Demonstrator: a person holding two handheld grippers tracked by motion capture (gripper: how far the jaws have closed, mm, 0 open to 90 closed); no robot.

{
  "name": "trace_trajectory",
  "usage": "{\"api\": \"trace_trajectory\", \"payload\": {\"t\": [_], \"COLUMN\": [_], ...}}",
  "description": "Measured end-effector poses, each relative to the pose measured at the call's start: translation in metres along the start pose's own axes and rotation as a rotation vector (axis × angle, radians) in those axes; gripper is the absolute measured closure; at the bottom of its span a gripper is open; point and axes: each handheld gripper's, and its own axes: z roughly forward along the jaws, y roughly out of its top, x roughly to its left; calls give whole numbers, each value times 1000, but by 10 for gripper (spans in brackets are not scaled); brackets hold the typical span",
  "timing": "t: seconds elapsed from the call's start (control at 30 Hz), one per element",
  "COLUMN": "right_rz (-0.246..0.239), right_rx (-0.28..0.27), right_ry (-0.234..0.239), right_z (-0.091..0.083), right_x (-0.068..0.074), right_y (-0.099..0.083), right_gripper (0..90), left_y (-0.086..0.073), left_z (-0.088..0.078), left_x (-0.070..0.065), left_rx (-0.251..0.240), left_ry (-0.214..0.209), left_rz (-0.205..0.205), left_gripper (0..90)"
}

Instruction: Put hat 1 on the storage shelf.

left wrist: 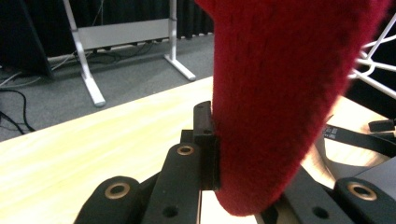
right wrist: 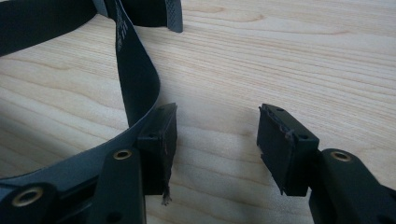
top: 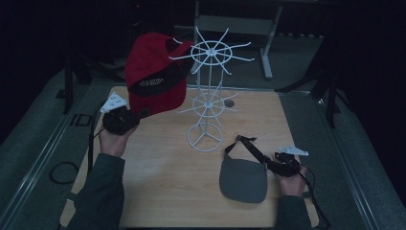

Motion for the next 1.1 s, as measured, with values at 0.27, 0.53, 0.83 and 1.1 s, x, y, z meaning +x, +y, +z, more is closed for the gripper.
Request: {"api": "trace_trajectory", "payload": {"t": [0.27, 0.53, 0.83, 1.1], "right_rz": [-3, -2, -2, -1], "right_rx": [0, 1, 0, 0], "right_ry": [0, 1, 1, 1], "right_z": [0, 0, 0, 0], "right_x": [0, 0, 0, 0], "right_y": [0, 0, 0, 0], "right_gripper": [475, 475, 474, 474], "left_y": [-5, -5, -5, -7], "left_z": [2, 3, 0, 1], "left_x": [3, 1, 3, 0], "left_rx": [18, 9, 18, 35], "left_ry": [13, 9, 15, 23], "left_rz": [-11, -11, -8, 9], "left_gripper": [849, 784, 629, 570]}}
